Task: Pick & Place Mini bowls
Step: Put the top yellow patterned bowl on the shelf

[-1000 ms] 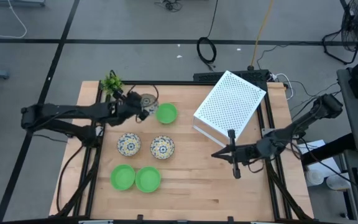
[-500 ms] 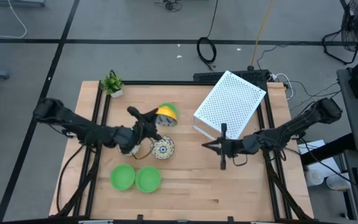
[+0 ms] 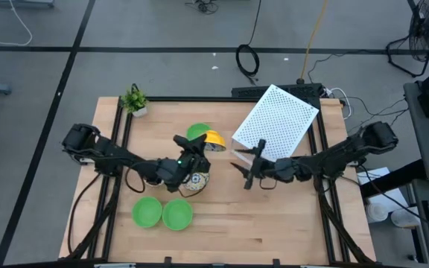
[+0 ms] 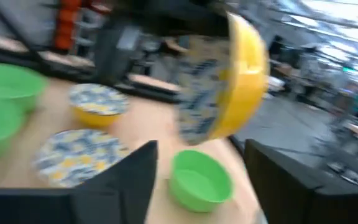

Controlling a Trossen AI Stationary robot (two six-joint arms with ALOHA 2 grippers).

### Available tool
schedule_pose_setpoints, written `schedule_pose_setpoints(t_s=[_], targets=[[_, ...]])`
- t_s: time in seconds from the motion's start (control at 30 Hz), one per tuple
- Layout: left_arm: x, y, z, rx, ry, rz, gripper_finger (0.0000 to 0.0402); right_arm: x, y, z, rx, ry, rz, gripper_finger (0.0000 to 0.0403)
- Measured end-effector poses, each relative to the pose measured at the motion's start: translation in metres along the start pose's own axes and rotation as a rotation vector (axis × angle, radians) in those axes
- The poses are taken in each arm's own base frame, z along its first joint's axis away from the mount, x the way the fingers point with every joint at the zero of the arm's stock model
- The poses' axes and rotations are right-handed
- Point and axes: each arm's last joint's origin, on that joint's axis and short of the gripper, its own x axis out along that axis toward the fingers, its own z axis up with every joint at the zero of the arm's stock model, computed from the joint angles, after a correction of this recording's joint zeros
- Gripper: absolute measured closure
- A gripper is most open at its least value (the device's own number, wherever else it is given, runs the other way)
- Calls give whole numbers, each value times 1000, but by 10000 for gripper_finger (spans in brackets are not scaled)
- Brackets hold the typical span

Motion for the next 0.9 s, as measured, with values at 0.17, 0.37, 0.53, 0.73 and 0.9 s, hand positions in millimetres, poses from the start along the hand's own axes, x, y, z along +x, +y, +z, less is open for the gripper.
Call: schedule_pose_setpoints(t_s=[0.17, 0.37, 0.53, 0.73, 0.9], targets=[[-4, 2, 4, -9, -24, -7, 390, 13, -10, -6, 46, -5, -98, 114], [-3, 2, 3, -1, -3, -1, 390, 20, -15, -7, 153, -45, -52, 117], [-3, 1, 3, 9, 20, 5, 390, 19, -10, -4, 144, -33, -35, 127], [-2, 2, 1, 25, 59, 17, 390, 15, -3, -3, 172, -31, 24, 132], [-3, 1, 3, 9, 3, -1, 390, 18, -5, 1, 171, -46, 11, 133]])
